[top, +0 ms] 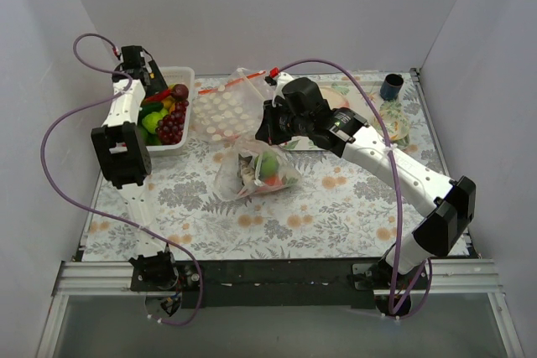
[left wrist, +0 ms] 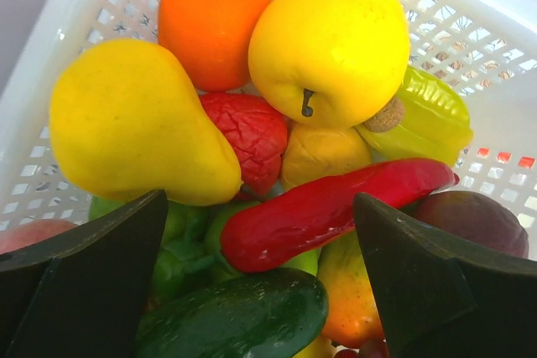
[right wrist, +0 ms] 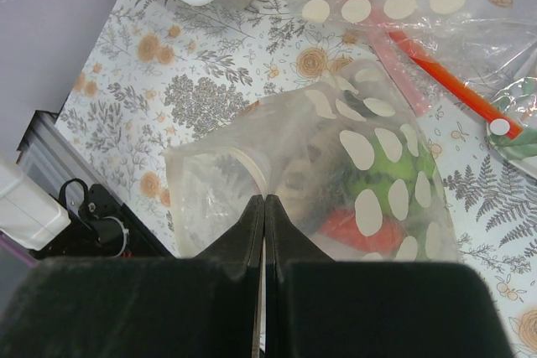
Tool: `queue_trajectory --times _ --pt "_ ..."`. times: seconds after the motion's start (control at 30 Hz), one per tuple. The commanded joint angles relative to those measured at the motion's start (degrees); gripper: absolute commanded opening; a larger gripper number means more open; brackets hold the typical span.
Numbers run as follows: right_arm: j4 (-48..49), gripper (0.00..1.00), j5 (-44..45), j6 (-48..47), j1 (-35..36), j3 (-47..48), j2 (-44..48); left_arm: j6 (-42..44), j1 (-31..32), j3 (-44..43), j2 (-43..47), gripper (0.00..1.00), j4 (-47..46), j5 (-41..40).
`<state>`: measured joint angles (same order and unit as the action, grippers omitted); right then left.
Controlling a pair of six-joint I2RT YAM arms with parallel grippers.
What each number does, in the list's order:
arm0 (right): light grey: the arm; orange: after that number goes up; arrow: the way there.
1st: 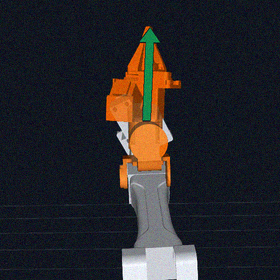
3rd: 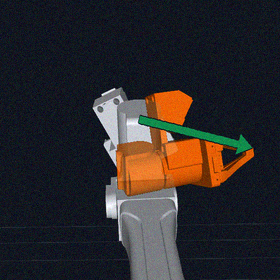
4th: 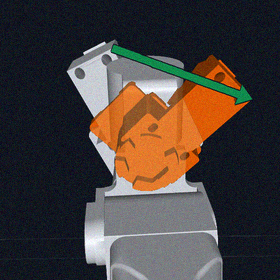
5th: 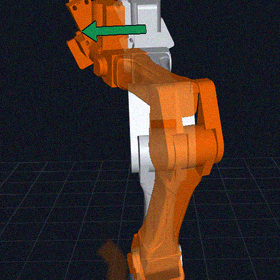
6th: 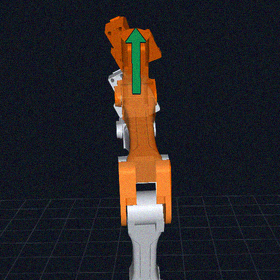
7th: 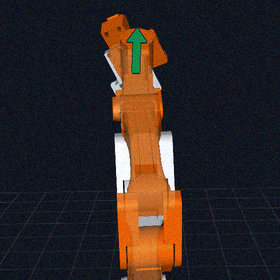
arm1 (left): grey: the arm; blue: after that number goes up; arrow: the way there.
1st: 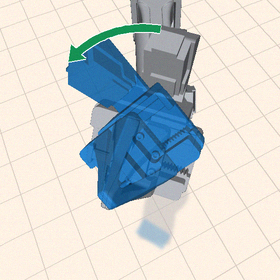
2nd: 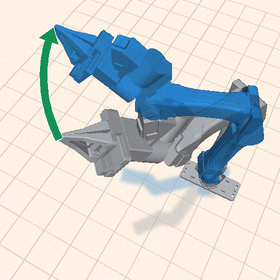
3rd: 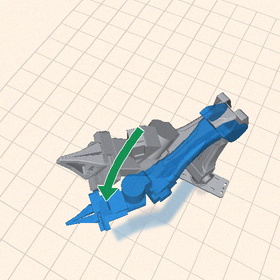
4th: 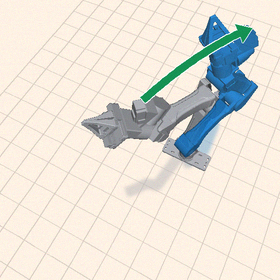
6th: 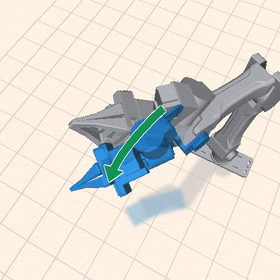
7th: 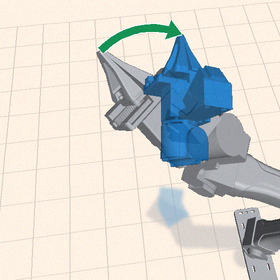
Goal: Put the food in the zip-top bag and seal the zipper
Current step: Pick up the fake fruit from the bin.
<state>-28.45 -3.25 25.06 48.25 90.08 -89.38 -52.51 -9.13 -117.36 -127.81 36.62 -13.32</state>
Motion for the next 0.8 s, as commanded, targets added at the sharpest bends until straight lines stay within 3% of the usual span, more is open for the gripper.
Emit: queue_trajectory --times 0.0,0.57,0.77 --pt "3.5 0.01 -1.1 -0.3 0.3 0.0 0.4 0.0 0.1 1.5 4.8 0.92 -0.6 3.6" --pt "3.4 0.01 -0.9 -0.2 0.4 0.6 0.3 -2.0 0.2 0.9 9.2 0.96 -2.1 13.2" --pt "3.3 0.01 -1.0 -0.2 0.5 1.0 -0.1 -3.4 3.3 1.5 8.2 0.94 -2.1 15.0"
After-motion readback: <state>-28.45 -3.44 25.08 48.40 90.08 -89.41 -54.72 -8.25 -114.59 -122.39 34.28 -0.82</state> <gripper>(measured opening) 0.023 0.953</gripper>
